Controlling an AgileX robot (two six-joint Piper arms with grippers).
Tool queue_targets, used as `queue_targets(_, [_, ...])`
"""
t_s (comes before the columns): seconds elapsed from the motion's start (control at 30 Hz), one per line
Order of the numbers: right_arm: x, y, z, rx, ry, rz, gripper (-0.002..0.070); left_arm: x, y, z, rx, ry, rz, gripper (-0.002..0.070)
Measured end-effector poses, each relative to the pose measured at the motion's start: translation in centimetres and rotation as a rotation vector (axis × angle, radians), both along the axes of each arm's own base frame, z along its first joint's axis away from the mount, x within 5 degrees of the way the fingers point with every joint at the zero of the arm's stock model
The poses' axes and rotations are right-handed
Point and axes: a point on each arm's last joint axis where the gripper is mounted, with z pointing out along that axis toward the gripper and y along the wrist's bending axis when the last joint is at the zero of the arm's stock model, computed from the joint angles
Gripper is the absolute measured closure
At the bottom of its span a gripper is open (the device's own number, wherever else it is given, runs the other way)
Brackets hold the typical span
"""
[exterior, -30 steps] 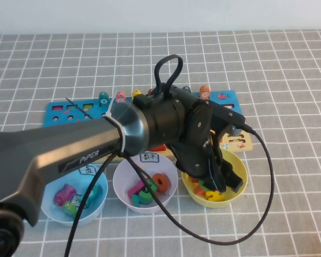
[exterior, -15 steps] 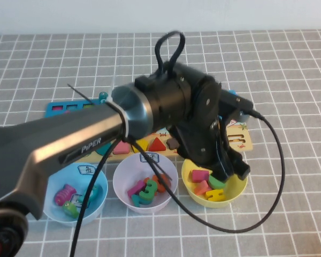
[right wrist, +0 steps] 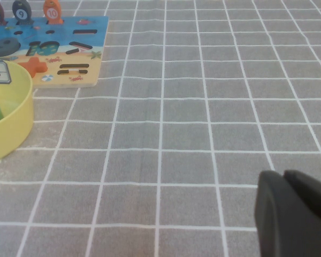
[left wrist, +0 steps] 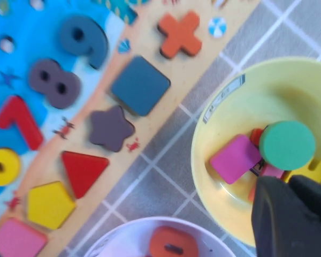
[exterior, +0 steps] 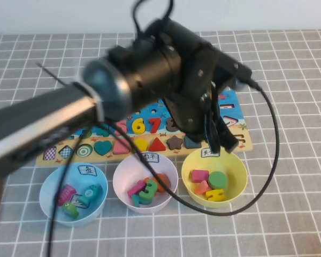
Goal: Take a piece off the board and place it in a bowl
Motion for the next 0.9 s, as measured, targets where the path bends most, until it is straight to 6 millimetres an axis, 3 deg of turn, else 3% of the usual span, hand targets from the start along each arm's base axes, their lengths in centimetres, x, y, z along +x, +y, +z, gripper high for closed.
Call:
queue_targets(0.17, [0.0,0.0,0.0,0.000,0.000,0.000,0.0694,-1.9,2.3,2.9,-0.074,-0.086,-0.009,0.0673])
queue_targets(0.33, [0.0,0.0,0.0,0.000,0.000,0.000,0.0694,-4.7,5.8,3.9,-0.160,-0.182,-0.003,0.0675])
queue_targets(0.63, [0.0,0.0,0.0,0.000,0.000,0.000,0.0694,-10.2,13.1,2.3,-0.322,-0.360,0.074,0.0675])
queue_targets(0.9, [0.0,0.0,0.0,0.000,0.000,0.000,0.0694,-14.4,17.4,0.4,-0.439,-0.413,0.049,0.0675])
